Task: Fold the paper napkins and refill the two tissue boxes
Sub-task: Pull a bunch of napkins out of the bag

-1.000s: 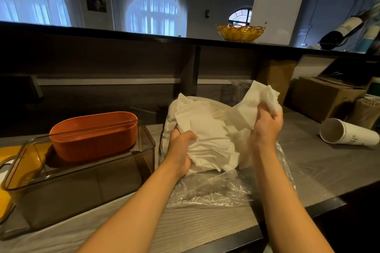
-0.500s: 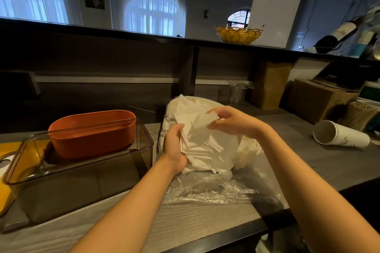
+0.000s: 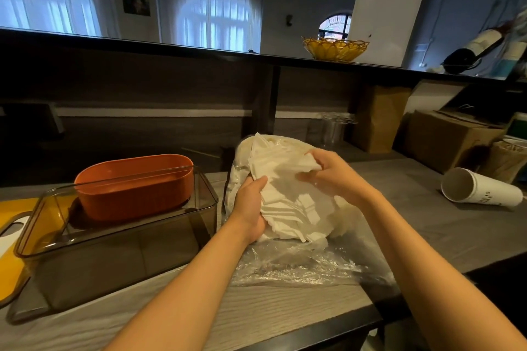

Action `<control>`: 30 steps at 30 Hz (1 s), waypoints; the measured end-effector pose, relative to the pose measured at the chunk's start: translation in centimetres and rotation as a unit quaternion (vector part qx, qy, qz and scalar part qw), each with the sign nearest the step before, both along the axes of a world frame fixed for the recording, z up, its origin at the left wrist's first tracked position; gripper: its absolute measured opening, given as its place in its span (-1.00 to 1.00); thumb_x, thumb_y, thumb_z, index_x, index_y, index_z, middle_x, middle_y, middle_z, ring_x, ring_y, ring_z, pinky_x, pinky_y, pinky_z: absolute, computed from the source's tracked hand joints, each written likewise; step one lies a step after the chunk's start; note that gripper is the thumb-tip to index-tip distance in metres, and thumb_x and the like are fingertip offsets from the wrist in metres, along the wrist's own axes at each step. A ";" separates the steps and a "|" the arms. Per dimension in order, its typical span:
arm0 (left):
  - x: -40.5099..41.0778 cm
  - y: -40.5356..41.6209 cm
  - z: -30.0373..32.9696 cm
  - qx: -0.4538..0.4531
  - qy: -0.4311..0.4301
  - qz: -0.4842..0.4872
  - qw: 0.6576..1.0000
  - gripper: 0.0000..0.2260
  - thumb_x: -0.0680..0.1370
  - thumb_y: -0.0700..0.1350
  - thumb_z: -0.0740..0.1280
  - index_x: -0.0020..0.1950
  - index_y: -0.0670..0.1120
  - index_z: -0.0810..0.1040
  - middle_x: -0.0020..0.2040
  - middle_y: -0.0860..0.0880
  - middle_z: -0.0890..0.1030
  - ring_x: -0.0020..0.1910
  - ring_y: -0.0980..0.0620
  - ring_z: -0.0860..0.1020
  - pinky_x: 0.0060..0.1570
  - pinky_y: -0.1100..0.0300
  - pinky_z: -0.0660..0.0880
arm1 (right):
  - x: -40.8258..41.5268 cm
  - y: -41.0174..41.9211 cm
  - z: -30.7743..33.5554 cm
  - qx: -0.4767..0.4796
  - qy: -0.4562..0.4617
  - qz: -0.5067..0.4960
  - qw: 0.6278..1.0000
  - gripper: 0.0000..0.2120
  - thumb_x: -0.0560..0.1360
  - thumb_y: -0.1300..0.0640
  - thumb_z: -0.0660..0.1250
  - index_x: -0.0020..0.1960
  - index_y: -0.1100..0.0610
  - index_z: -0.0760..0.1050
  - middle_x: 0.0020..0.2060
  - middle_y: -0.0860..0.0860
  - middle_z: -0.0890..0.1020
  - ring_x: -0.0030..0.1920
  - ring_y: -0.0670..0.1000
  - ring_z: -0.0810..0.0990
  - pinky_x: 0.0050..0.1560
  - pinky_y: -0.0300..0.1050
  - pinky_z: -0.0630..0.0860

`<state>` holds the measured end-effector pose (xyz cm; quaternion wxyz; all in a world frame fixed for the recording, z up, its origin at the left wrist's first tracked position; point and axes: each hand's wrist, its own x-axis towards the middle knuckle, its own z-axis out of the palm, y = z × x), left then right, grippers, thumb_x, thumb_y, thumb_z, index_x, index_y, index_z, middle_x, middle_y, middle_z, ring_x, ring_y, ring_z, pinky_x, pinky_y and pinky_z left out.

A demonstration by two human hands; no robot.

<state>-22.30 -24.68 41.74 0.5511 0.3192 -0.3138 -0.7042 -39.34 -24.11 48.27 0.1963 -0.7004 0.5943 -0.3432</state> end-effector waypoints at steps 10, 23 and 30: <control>0.5 0.6 0.4 -0.033 0.031 -0.055 0.997 -0.57 0.69 0.15 0.07 0.40 -0.03 0.53 0.23 -0.13 0.66 0.23 -0.18 0.61 0.20 -0.08 0.54 | -0.4 0.7 6.6 0.072 0.040 0.098 0.992 -0.87 0.55 0.18 0.40 0.04 0.00 0.67 -0.10 0.02 0.69 -0.10 0.01 0.64 -0.03 -0.10 0.58; 0.6 0.7 0.6 -0.045 0.039 -0.062 0.996 -0.62 0.69 0.03 0.08 0.23 -0.12 0.62 0.12 -0.17 0.69 0.10 -0.15 0.65 0.17 -0.05 0.54 | 2.0 -1.9 2.8 0.037 0.200 0.095 0.974 -0.34 0.44 0.20 0.52 0.42 -0.15 0.34 0.33 -0.03 0.44 0.29 0.03 0.45 0.23 -0.01 0.54; 0.4 0.6 0.5 -0.026 -0.025 -0.025 0.999 -0.64 0.55 -0.41 0.12 0.27 -0.15 0.50 0.17 -0.23 0.63 0.17 -0.27 0.60 0.20 -0.18 0.54 | 0.8 -1.5 2.5 -0.025 0.148 0.055 0.987 -0.75 0.48 0.25 0.46 0.14 0.10 0.61 0.02 0.01 0.67 -0.03 -0.01 0.65 0.02 -0.02 0.63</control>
